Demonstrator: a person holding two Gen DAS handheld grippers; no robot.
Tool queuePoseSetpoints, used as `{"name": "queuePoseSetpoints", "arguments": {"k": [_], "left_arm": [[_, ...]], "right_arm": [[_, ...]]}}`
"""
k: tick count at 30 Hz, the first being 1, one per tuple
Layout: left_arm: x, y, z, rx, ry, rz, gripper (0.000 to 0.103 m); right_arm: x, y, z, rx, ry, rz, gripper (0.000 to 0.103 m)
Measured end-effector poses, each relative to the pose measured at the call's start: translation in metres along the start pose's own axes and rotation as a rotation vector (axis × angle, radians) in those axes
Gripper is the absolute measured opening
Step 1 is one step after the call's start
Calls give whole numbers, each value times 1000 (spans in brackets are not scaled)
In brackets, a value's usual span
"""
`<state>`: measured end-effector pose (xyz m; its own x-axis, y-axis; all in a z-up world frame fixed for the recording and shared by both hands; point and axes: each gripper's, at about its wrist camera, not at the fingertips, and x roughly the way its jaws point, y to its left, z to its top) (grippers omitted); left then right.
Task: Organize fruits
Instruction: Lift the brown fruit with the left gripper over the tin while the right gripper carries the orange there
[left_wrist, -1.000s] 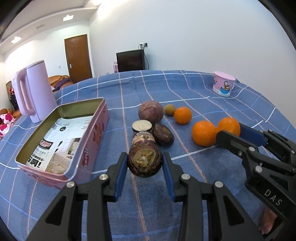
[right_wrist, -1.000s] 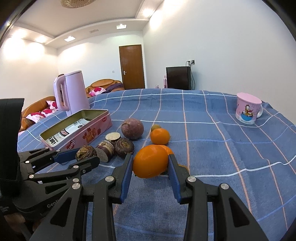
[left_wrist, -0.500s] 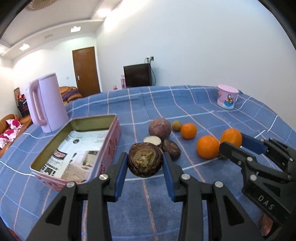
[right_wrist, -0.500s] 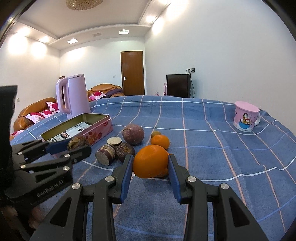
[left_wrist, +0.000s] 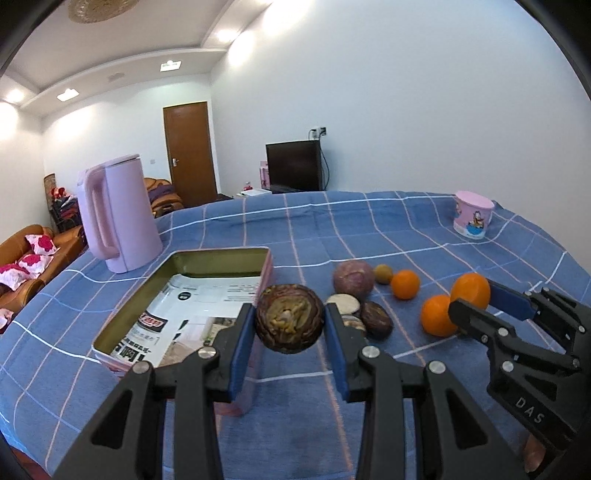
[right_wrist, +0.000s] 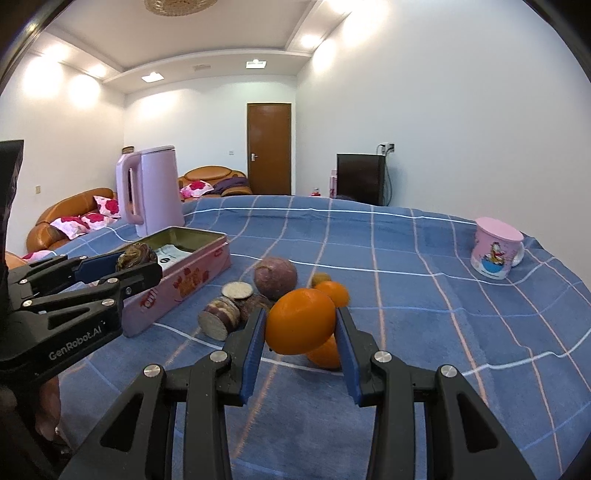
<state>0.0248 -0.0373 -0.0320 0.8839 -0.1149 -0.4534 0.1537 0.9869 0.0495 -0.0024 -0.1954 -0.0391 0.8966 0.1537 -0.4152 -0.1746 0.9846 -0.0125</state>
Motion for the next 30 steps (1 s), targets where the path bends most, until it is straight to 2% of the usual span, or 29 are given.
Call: {"name": "queuePoseSetpoints", "arguments": {"k": [18,30], "left_arm": [[11,69,18,-83,-5,103,39],[31,103,23,-116,2,153,39]], "right_arm": [[38,58,57,-99,-9,130,40],[83,97,78,-136,28,194,40]]}}
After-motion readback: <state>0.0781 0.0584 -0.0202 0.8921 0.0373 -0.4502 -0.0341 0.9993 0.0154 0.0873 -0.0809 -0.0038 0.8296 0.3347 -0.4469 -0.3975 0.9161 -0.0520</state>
